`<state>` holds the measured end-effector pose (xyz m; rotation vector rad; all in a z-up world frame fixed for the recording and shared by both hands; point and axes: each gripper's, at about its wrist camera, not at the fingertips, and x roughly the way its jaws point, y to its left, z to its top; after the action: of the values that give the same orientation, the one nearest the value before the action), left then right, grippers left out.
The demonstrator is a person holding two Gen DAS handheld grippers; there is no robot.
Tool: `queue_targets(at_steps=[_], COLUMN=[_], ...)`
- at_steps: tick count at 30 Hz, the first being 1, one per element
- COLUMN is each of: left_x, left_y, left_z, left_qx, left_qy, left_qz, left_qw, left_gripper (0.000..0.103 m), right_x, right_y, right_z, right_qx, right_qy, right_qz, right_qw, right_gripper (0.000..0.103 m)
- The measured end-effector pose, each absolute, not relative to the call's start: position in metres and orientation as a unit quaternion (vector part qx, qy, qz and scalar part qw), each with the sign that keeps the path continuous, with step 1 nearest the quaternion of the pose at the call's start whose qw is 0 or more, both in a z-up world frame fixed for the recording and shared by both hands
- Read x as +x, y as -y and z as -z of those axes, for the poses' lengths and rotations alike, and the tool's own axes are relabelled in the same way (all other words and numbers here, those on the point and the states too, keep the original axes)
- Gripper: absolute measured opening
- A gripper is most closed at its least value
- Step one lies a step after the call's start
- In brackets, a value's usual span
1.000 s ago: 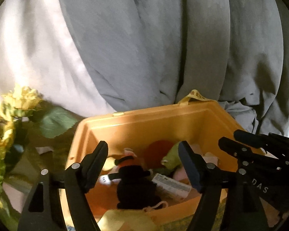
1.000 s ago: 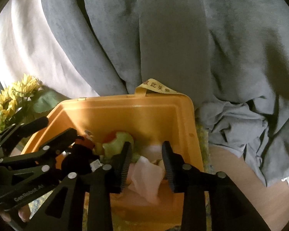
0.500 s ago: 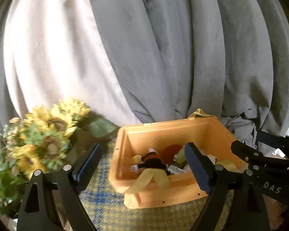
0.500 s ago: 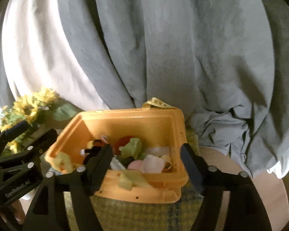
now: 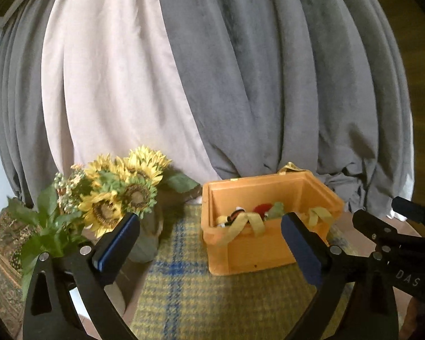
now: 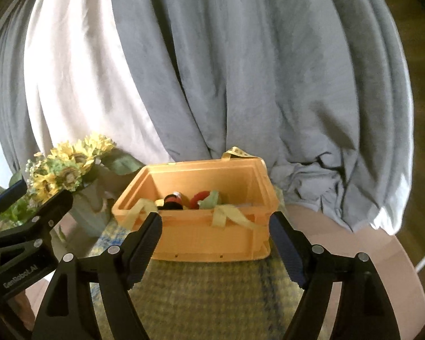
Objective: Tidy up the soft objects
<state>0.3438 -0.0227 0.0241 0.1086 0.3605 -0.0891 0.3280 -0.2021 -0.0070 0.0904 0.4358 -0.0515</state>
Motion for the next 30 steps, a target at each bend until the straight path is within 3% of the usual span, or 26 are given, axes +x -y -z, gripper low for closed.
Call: queue_targets(at_steps=[12,30], left_x=[0.264,0.114], left_y=[-0.005,-0.004], left_z=[-0.028,-0.038], left_qx=[0.047,0.035], left_qy=[-0.163,-0.144], left_qz=[0.052,0.046], left_qw=[0.984,0.988], left_gripper=[0.103,0.103], right_x=[0.243,0.104], right_y=[0.175,0.169], right_z=[-0.008,-0.018], right_qx=[0.027,0.035], right_qy=[-0.180,-0.159], right_qz=[0.057,0.039], right_qw=[0.982,0.986], right_gripper=[0.090,0.093])
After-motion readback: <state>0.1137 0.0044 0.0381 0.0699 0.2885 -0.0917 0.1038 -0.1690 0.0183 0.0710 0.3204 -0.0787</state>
